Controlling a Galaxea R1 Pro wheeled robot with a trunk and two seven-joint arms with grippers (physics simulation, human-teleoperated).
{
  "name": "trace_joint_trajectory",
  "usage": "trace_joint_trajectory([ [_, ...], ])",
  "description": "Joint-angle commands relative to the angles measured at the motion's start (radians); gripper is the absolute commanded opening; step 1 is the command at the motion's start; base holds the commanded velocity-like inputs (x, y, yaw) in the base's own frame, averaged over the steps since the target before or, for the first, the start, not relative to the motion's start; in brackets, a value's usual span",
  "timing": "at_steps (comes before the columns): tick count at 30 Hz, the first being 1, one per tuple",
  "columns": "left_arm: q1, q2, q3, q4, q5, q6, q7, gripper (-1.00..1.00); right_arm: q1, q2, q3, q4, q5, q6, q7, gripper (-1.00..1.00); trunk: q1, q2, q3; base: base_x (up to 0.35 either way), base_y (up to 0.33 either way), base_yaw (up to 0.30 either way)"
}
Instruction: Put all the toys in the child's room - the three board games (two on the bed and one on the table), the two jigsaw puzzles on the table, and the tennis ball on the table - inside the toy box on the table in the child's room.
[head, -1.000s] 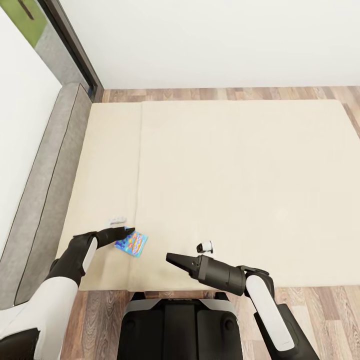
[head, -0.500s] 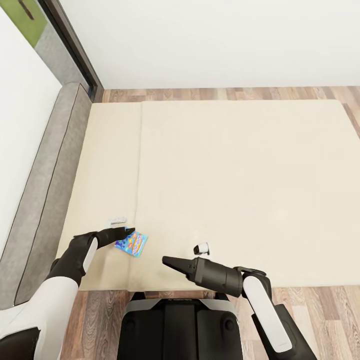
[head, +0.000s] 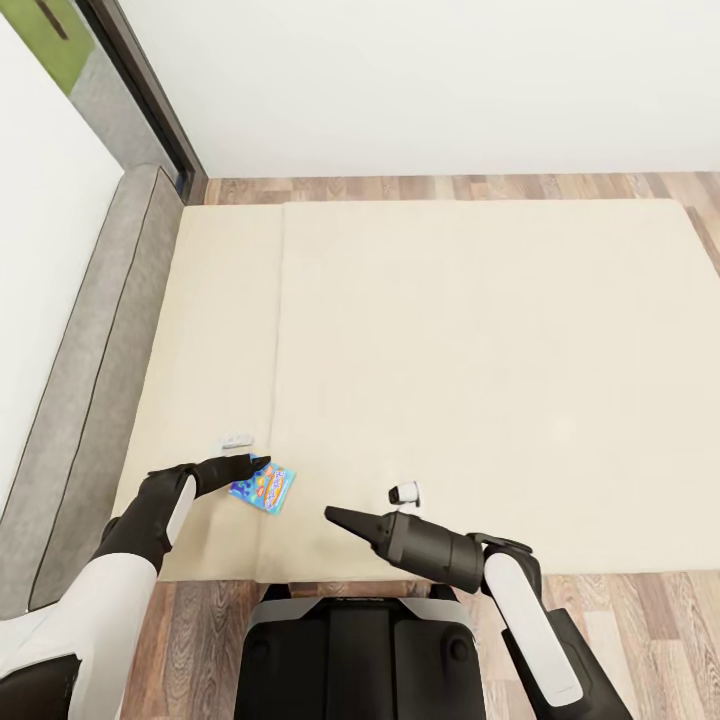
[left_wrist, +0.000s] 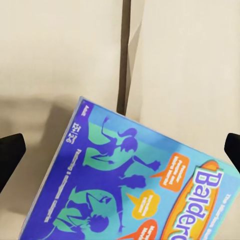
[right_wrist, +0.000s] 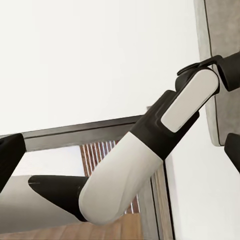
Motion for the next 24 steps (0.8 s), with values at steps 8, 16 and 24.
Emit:
trace_joint_trajectory([
  [8,0.0,-0.001,0.004,-0.001,-0.005,0.004,-0.007,1.0,-0.001,0.0,0.004,0.0,0.0,0.002,0.0,1.0,0.001,-0.001,-0.004,0.0,0.0,0.0],
  [16,0.0,-0.001,0.004,-0.001,-0.005,0.003,-0.007,1.0,-0.001,0.0,0.004,0.0,0.0,0.001,-0.001,1.0,0.001,-0.001,-0.016,0.0,0.0,0.0],
  [24,0.0,-0.001,0.003,0.003,-0.005,0.002,-0.007,1.0,-0.001,0.0,0.006,0.0,0.0,0.001,-0.001,1.0,0.001,-0.001,-0.027,0.0,0.0,0.0],
])
